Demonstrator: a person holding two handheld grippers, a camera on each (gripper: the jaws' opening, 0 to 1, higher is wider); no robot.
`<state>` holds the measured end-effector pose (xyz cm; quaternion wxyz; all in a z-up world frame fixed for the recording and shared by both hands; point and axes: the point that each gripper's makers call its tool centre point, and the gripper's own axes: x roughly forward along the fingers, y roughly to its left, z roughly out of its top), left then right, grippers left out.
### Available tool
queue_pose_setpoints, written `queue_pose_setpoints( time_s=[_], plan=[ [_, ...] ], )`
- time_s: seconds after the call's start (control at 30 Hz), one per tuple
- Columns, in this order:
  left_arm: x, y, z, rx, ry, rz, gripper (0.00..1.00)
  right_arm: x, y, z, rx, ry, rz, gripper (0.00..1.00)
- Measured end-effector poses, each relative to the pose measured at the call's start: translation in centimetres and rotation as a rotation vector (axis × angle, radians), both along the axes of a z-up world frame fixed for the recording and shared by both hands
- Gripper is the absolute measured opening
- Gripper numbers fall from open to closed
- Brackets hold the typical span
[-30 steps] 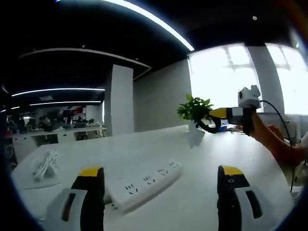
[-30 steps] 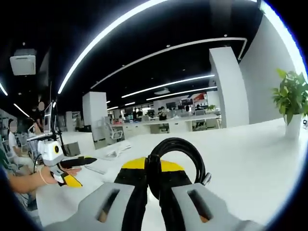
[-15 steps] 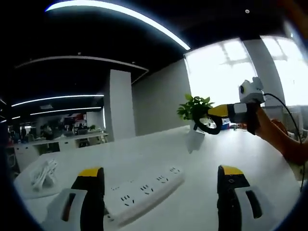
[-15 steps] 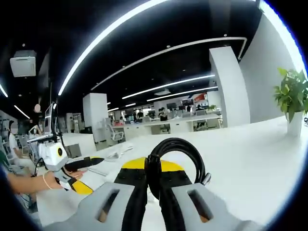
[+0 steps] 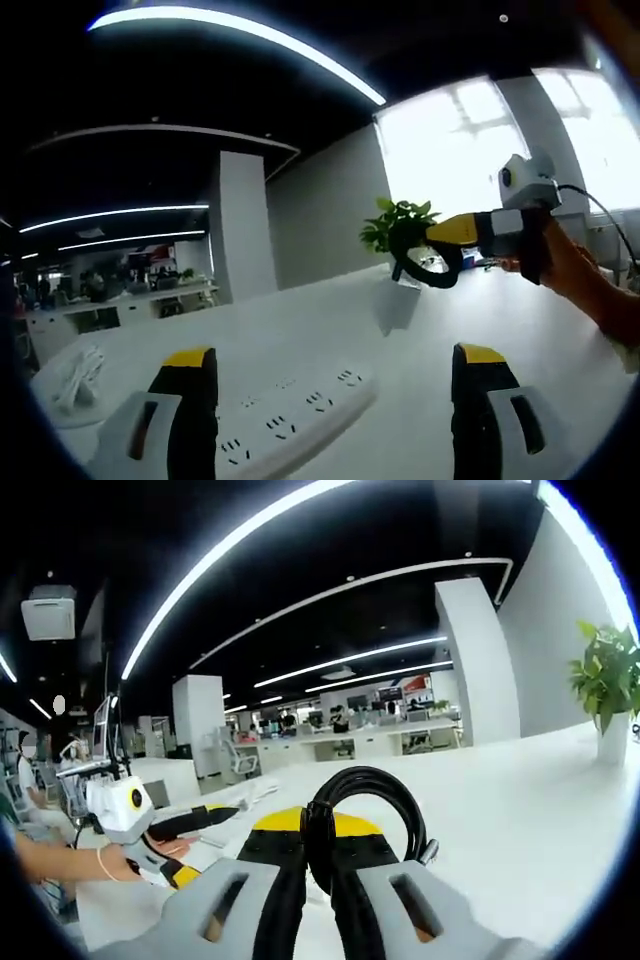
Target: Straighten the power strip on the desk, plug the charger into it
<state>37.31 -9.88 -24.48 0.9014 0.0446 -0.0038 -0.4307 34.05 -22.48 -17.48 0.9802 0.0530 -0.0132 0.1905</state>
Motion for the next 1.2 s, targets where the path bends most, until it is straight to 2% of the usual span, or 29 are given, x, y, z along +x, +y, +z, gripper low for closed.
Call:
queue_pose_setpoints(
  time_s=[0.33,0.63,0.8,1.03,1.2],
  plan=[
    [0.4,-2.9,0.6,-0.015,-0.011,0.003,0.99,-0.2,0.3,0.3,0.009,-0.007,0.003,0.05],
    [0.8,-4.7,0.9,-0.008,-0.040,0.022,0.97,-0.2,0.7,0.5,0.024,-0.006,0.004,0.05],
    [1.3,-5.2,1.0,0.009,-0.059,0.049,0.93,-0.1,1.1,0.6,0.042,-0.006,0.002,0.05],
    [0.9,-5.9,0.5,0.032,-0.071,0.071,0.92,-0.1,1.7,0.7,0.069,-0.013,-0.010,0.05],
    [1.1,-5.7,0.5,0.018,-0.068,0.101,0.83,-0.1,2.0,0.7,0.079,-0.011,-0.006,0.05]
  ],
)
